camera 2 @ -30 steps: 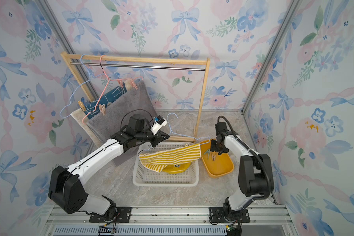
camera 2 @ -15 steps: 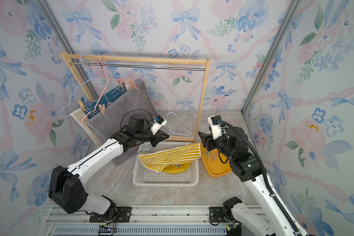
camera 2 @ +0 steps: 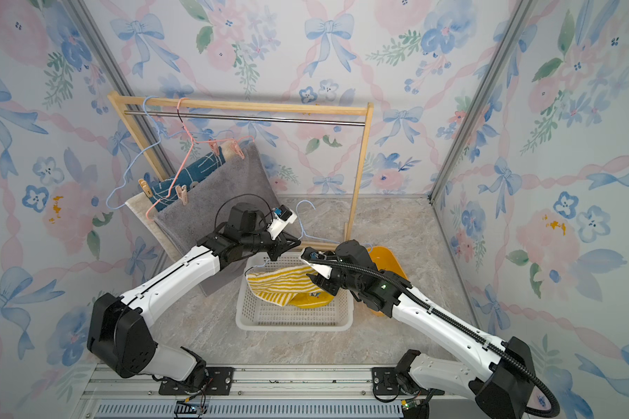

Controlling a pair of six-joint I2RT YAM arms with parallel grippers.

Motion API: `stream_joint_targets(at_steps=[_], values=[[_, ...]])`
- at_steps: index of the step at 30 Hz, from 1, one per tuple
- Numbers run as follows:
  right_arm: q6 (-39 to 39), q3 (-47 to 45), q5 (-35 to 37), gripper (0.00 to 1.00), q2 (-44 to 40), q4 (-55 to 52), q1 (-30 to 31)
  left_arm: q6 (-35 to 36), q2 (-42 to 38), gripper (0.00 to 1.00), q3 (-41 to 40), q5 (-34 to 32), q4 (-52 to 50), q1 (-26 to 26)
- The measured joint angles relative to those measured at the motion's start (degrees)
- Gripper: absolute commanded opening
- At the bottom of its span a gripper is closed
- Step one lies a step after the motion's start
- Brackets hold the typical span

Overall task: Remove the clothespins securing towels to the hanger
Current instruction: Remove the towel from the hanger.

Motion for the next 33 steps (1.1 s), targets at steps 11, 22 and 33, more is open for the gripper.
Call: stream_joint_targets(at_steps=[11,22,33], values=[[-5.53,-2.43,-1.62,0.45,8.5,12.09,1.01,0.0,0.07,0.0,0.0,0.48,0.0,0.0],[-6.29,-2.34,-2.19,0.12,12.9,16.2,1.01,0.0,0.07,0.0,0.0,0.48,-0.24,0.0],[-6.1,-2.16,-1.46,0.0,11.63,16.37,1.07,0.0,0.39,0.0,0.0,0.44,-0.24,0.0]])
